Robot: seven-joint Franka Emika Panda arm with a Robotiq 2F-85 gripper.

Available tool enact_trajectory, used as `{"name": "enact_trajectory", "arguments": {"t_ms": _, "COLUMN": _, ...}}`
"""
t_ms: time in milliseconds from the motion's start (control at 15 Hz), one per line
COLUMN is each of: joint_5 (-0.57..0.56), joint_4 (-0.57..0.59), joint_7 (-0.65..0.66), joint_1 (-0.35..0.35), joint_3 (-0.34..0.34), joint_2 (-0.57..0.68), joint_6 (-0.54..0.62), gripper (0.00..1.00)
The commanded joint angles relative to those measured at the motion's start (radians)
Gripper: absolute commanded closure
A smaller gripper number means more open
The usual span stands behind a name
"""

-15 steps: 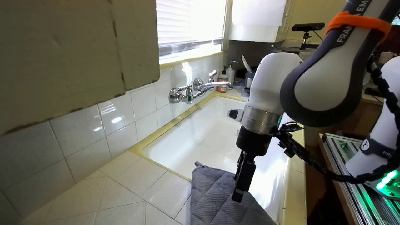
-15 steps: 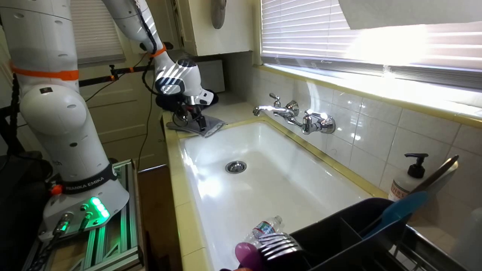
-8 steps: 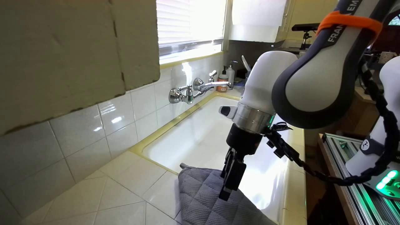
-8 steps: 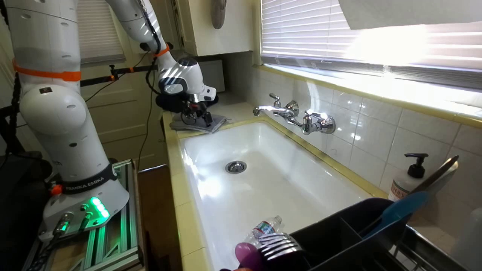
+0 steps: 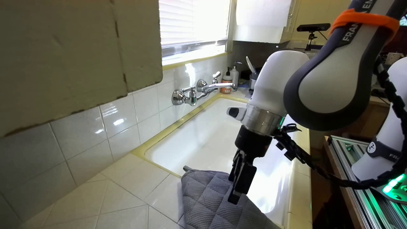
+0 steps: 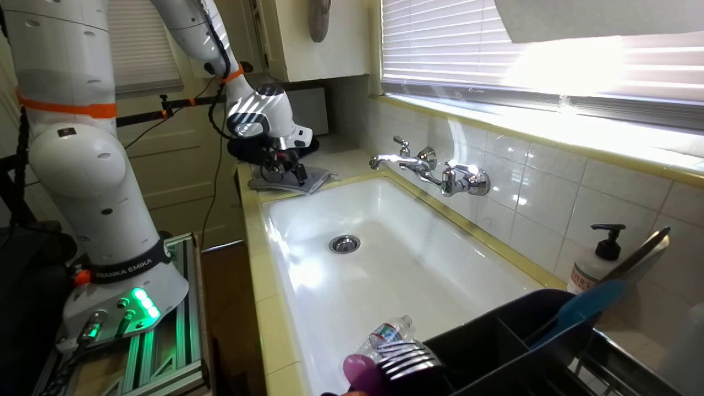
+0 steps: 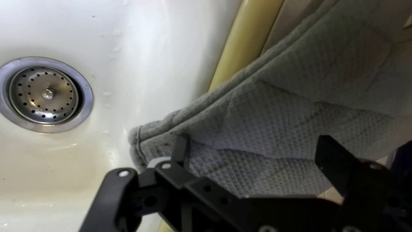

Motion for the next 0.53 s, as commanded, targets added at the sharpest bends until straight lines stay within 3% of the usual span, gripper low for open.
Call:
{"name": "enact_trajectory", "arguments": {"t_ms": 0, "joint_5": 0.037, "joint_4": -0.082, "joint_7": 0.007, "joint_1": 0.012, "joint_3": 0.021, "joint_2": -0.060, "joint_6": 0.077, "gripper": 0.00}}
{"name": "enact_trajectory", "arguments": {"t_ms": 267, "joint_5": 0.048, "joint_4": -0.132, "joint_7": 0.042, "joint_1": 0.014, "joint_3": 0.020, "joint_2": -0.082, "joint_6": 0.170, "gripper": 0.00}}
{"name": "enact_trajectory", "arguments": {"t_ms": 467, "joint_5": 0.074, "joint_4": -0.090, "joint_7": -0.001, "joint_1": -0.031, "joint_3": 0.051, "joint_2": -0.066, "joint_6": 0.156, "gripper": 0.00}}
